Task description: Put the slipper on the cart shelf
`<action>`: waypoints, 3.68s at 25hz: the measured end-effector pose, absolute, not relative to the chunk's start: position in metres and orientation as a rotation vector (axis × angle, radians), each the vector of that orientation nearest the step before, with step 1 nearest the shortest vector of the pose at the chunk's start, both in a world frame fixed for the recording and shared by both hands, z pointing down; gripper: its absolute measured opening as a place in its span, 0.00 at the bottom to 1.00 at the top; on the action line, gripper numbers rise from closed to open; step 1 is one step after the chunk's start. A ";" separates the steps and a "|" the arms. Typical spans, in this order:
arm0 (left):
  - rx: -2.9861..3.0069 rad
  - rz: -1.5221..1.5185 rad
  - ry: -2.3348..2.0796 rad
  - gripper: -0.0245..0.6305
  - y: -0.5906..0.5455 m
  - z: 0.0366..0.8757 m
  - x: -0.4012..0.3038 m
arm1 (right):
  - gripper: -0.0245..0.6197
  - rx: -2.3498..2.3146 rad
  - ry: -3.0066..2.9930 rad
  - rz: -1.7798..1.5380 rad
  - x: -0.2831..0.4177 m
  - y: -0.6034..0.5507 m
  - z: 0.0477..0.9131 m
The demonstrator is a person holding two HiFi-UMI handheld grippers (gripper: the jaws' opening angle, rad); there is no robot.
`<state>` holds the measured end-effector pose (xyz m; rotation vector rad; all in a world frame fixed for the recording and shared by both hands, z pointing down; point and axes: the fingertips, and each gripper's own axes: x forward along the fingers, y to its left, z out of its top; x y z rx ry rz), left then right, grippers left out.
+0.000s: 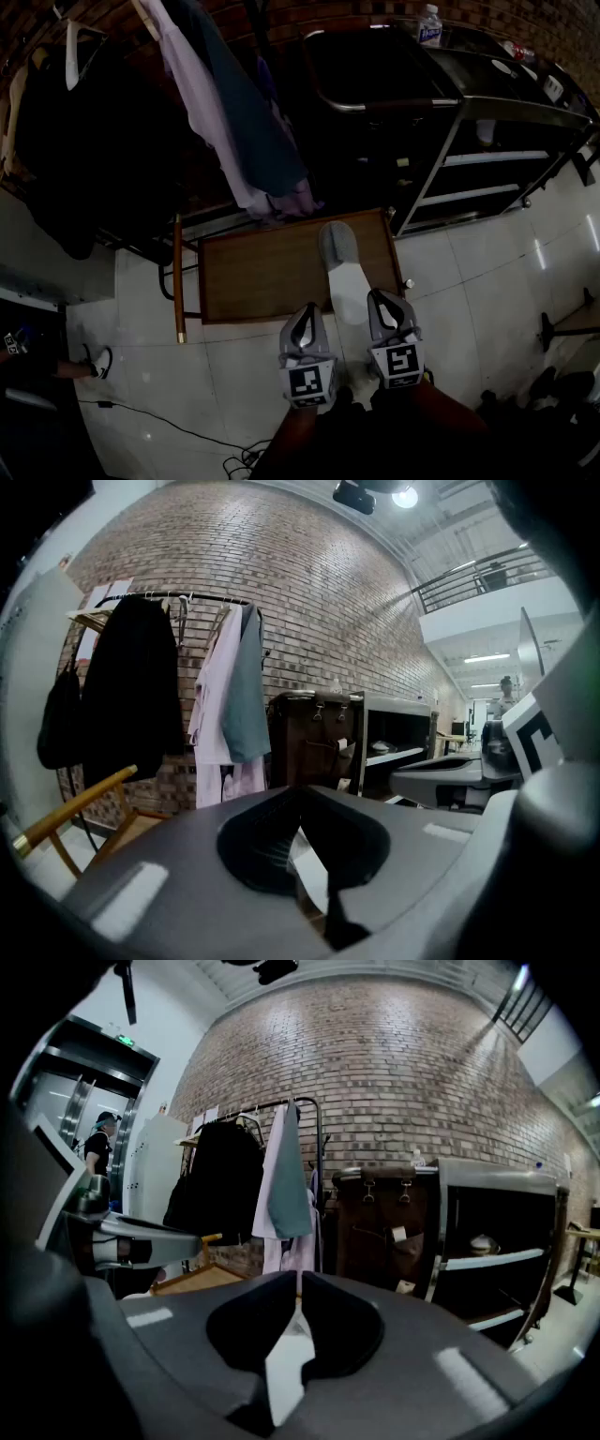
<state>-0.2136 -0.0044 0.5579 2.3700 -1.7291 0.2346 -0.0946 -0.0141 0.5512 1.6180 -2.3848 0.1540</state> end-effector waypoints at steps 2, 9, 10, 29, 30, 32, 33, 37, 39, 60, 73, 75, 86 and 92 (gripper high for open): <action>2.359 0.252 -1.704 0.06 -0.002 0.568 -0.210 | 0.09 1.605 -2.365 0.208 -0.091 -0.012 0.573; 2.303 0.323 -1.651 0.06 0.006 0.601 -0.206 | 0.24 1.528 -2.319 0.547 -0.087 -0.001 0.639; 2.296 0.332 -1.651 0.06 0.008 0.604 -0.206 | 0.25 1.531 -2.305 0.616 -0.085 0.001 0.651; 2.207 0.351 -1.671 0.06 0.023 0.629 -0.219 | 0.41 1.541 -1.969 1.918 -0.090 0.007 0.780; 2.209 0.347 -1.668 0.06 0.023 0.628 -0.219 | 0.38 1.546 -1.959 1.933 -0.092 0.005 0.781; 2.212 0.344 -1.668 0.06 0.023 0.629 -0.218 | 0.27 1.556 -1.955 1.929 -0.091 0.000 0.781; 2.212 0.342 -1.671 0.06 0.022 0.629 -0.218 | 0.24 1.553 -1.958 1.927 -0.092 -0.002 0.780; 2.239 0.353 -1.692 0.06 0.020 0.626 -0.219 | 0.19 1.534 -1.983 1.916 -0.092 -0.003 0.774; 2.235 0.360 -1.694 0.06 0.019 0.626 -0.220 | 0.15 1.532 -2.018 1.876 -0.094 -0.004 0.767; 2.291 0.348 -1.671 0.06 0.015 0.606 -0.219 | 0.10 1.607 -2.370 0.733 -0.082 0.006 0.644; 2.395 0.143 -1.708 0.06 -0.012 0.529 -0.219 | 0.11 1.662 -2.584 0.149 -0.093 -0.005 0.504; 2.430 0.098 -1.729 0.06 -0.020 0.512 -0.218 | 0.11 1.695 -2.595 0.138 -0.089 -0.009 0.491; 2.568 0.052 -1.723 0.06 -0.029 0.471 -0.212 | 0.10 1.797 -2.573 0.076 -0.081 -0.002 0.466; 2.546 0.051 -1.784 0.06 -0.030 0.467 -0.230 | 0.11 1.857 -2.562 0.038 -0.073 -0.003 0.452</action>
